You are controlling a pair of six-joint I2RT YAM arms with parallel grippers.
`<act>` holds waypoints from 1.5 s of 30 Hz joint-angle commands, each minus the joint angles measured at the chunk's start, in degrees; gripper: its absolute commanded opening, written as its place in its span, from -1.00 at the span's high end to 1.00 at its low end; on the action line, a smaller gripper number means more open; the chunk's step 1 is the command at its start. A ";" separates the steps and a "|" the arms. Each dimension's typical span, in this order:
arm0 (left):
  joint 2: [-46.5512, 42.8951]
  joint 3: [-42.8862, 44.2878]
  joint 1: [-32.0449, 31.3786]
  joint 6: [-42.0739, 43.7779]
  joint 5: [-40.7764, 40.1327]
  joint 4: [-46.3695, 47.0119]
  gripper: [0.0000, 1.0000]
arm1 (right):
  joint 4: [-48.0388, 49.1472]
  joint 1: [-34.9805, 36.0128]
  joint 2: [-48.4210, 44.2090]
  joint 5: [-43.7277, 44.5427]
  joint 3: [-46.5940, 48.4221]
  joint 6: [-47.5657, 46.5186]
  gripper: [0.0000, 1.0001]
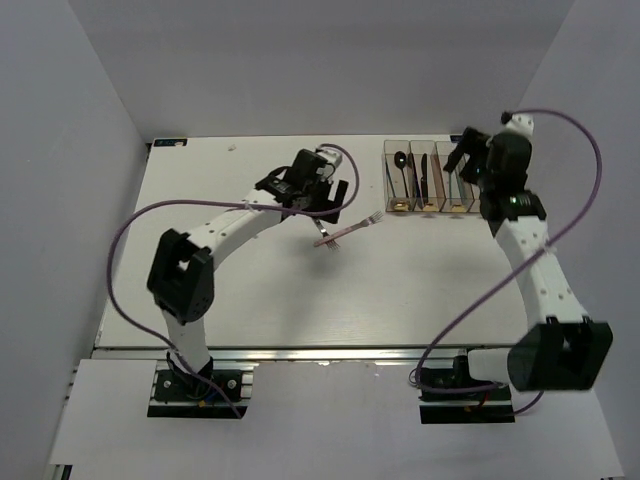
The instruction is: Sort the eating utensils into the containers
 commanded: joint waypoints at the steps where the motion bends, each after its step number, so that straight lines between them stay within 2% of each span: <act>1: 6.03 5.60 -1.85 16.15 -3.20 -1.63 -0.93 | 0.78 -0.27 -9.02 -7.45 -11.95 4.88 -0.79; 4: 12.45 9.91 -1.85 20.04 0.81 -1.09 -0.73 | -1.31 -0.27 -16.16 -9.04 -16.97 3.31 -0.79; 7: 15.89 11.77 -2.03 21.54 5.20 1.27 -0.69 | -4.91 -0.27 -21.53 -9.12 -19.08 2.16 -0.79; 9: 18.08 13.52 -2.38 22.59 8.12 1.19 -0.66 | -3.79 -0.27 -23.74 -12.64 -20.92 1.90 -0.79; 12: 20.89 16.41 -3.08 24.09 7.94 -0.39 -0.63 | -4.14 -0.27 -25.59 -15.71 -22.33 1.37 -0.79; 15: 23.35 19.66 -3.78 24.71 9.96 -2.67 -0.46 | -4.40 -0.27 -26.03 -16.33 -23.30 1.19 -0.79; 22: 29.51 23.54 -5.45 24.98 8.30 -7.07 -0.35 | -2.82 -0.27 -26.12 -18.53 -24.71 1.99 -0.79; 31: 29.96 20.38 -5.45 24.71 5.75 -5.14 -0.31 | -2.82 -0.27 -28.32 -19.06 -24.54 1.99 -0.79; 32: 30.05 20.29 -5.45 24.71 6.88 -5.49 -0.22 | -2.91 -0.27 -28.41 -18.97 -24.53 1.99 -0.79; 33: 29.96 20.21 -5.45 24.54 7.16 -5.58 0.00 | -2.82 -0.19 -28.84 -18.88 -24.53 2.16 -0.79; 36: 29.43 19.42 -5.45 24.10 8.82 -6.19 0.25 | -3.00 -0.27 -29.20 -18.53 -24.36 2.16 -0.79; 39: 28.21 17.40 -5.45 23.22 9.79 -5.58 0.72 | -2.82 -0.27 -30.51 -18.35 -23.92 2.69 -0.79; 40: 27.07 16.78 -5.45 22.52 9.80 -5.06 0.95 | -2.21 -0.19 -30.95 -18.88 -24.09 2.86 -0.79; 45: 19.43 10.90 -5.45 18.13 9.10 4.24 1.00 | 2.18 -0.27 -32.98 -21.78 -26.99 8.48 -0.79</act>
